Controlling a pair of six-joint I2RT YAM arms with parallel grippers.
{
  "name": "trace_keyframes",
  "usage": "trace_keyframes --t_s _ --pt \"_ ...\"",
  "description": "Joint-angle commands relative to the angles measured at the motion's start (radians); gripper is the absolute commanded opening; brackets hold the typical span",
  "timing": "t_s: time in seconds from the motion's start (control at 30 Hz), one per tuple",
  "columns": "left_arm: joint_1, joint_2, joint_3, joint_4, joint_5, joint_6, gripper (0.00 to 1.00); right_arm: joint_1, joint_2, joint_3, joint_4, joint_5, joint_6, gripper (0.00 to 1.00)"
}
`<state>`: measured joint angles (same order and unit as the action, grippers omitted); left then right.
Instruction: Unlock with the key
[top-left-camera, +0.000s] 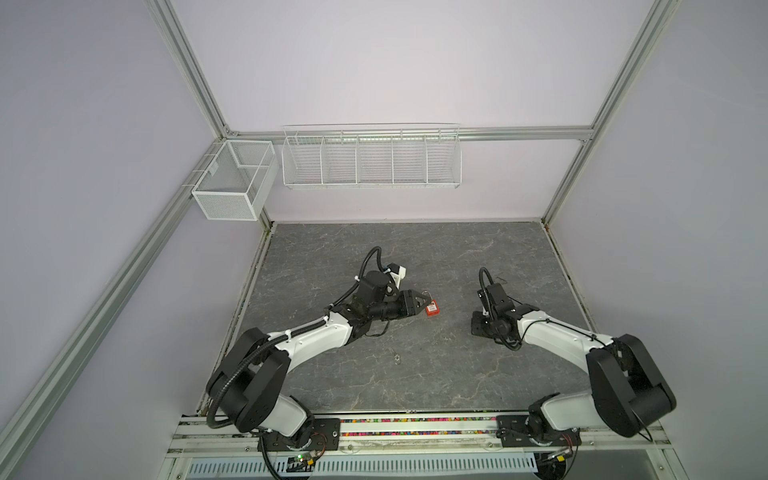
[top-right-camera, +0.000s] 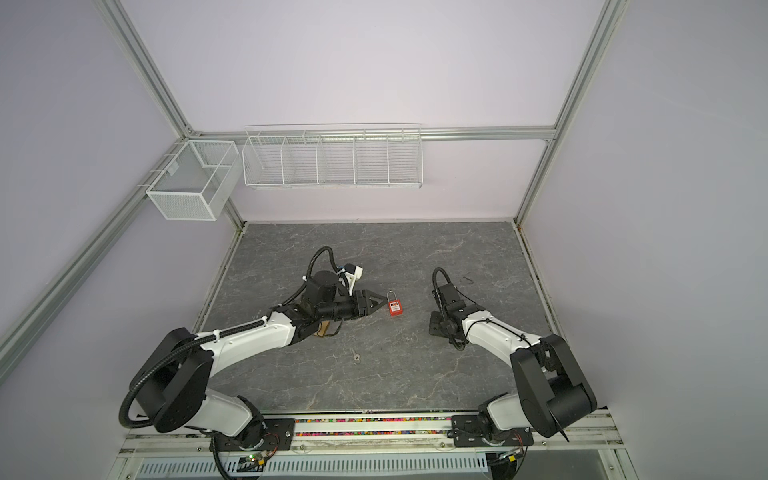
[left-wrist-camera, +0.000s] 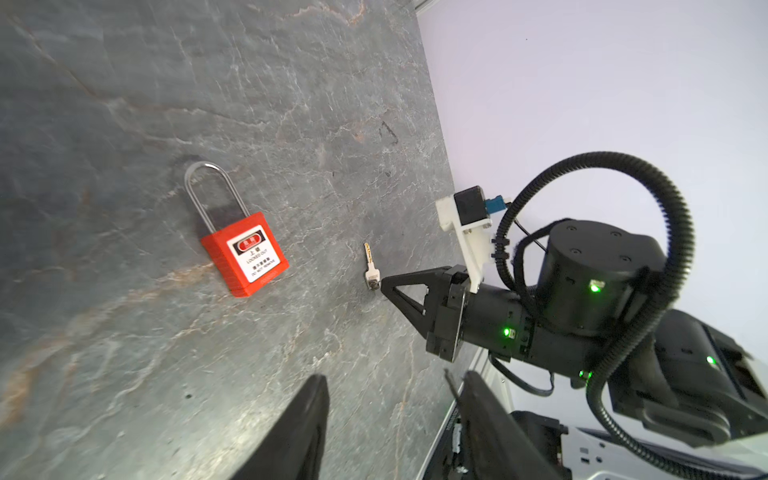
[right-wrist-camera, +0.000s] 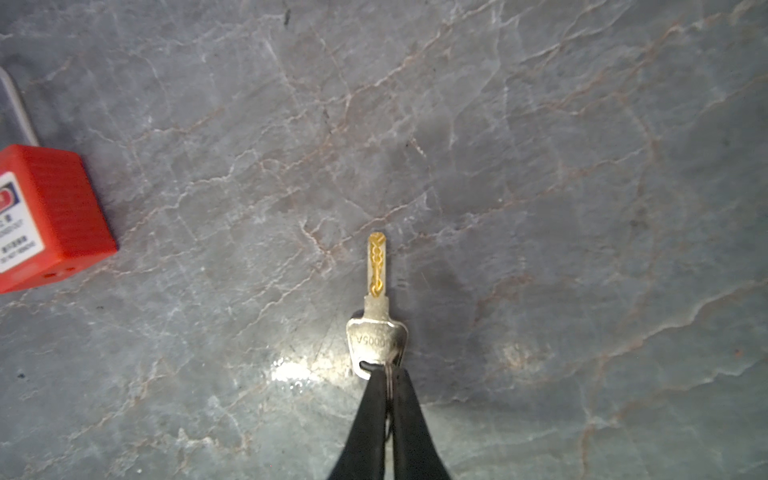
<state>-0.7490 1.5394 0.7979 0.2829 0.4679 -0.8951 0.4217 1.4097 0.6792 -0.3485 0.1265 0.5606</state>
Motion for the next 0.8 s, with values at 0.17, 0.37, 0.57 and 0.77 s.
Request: trace_keyframes --t_s 0.17,0.37,0.57,0.77 --pt "-0.064 0.123 -0.034 0.318 -0.046 -0.4 0.33 0.005 -0.096 0.056 -0.043 -0.049 -0.101 0.07" --pt "-0.069 0.185 -0.051 0.465 -0.052 -0.615 0.37 0.005 -0.122 0.145 -0.117 -0.071 -0.164 0.07" --pt "-0.102 0.332 -0.039 0.772 -0.037 -0.879 0.48 0.005 -0.117 0.194 -0.144 -0.086 -0.184 0.07" --pt "-0.12 0.416 0.016 0.873 -0.045 -0.998 0.5 0.005 -0.118 0.252 -0.143 -0.101 -0.198 0.07"
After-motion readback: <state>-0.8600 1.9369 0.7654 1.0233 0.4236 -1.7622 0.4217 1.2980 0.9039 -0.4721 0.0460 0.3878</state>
